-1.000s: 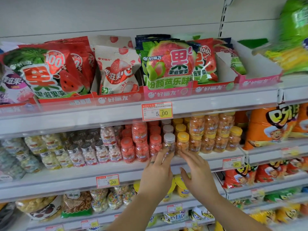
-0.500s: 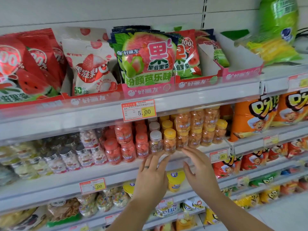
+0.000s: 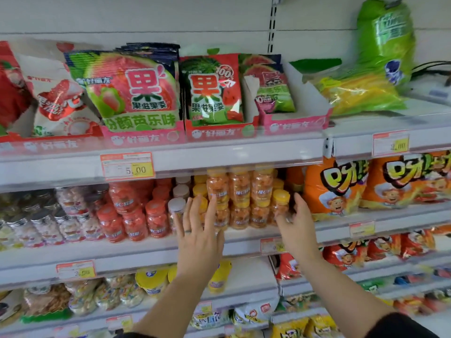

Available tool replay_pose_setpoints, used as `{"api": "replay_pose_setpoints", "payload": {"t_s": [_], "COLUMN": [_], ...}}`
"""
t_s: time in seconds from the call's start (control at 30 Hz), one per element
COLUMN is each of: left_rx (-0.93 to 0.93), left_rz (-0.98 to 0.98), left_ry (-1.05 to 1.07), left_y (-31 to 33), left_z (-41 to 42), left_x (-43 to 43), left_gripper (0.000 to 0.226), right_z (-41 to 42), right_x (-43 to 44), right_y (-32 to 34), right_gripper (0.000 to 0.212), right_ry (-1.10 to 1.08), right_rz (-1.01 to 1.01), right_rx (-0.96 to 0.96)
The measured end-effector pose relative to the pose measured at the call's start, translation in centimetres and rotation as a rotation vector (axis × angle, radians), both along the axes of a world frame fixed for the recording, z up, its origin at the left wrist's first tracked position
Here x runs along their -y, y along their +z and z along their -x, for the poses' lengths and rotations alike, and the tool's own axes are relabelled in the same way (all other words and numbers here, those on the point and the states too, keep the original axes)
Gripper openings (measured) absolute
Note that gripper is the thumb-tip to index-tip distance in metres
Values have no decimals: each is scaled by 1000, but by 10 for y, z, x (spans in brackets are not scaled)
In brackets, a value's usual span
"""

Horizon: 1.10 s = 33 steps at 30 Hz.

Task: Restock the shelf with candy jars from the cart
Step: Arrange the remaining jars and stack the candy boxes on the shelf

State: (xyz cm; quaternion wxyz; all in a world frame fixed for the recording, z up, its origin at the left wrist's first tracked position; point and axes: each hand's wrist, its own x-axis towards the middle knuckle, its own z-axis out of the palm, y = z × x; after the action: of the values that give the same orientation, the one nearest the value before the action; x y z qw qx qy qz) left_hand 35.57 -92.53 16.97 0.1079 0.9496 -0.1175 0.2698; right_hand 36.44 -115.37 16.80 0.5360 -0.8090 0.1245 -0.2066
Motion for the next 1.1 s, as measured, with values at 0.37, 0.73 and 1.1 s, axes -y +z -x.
{"api": "replay_pose_setpoints", "payload": {"t_s": [0.37, 0.73, 1.1], "left_rx": [-9, -55, -59], "left_rz": [-37, -125, -167], "left_ry": [126, 169, 192], "left_y": [-26, -37, -32], "left_z": [3, 1, 2], "left_x": [31, 39, 38], "left_gripper": [77, 73, 74], "right_z": [-12, -44, -59], "right_x": [9, 13, 28], "right_y": [36, 27, 76], "right_gripper": [54, 89, 40], "right_ry": [92, 189, 332], "right_rz": [-224, -400, 485], "right_rx": [-30, -202, 56]}}
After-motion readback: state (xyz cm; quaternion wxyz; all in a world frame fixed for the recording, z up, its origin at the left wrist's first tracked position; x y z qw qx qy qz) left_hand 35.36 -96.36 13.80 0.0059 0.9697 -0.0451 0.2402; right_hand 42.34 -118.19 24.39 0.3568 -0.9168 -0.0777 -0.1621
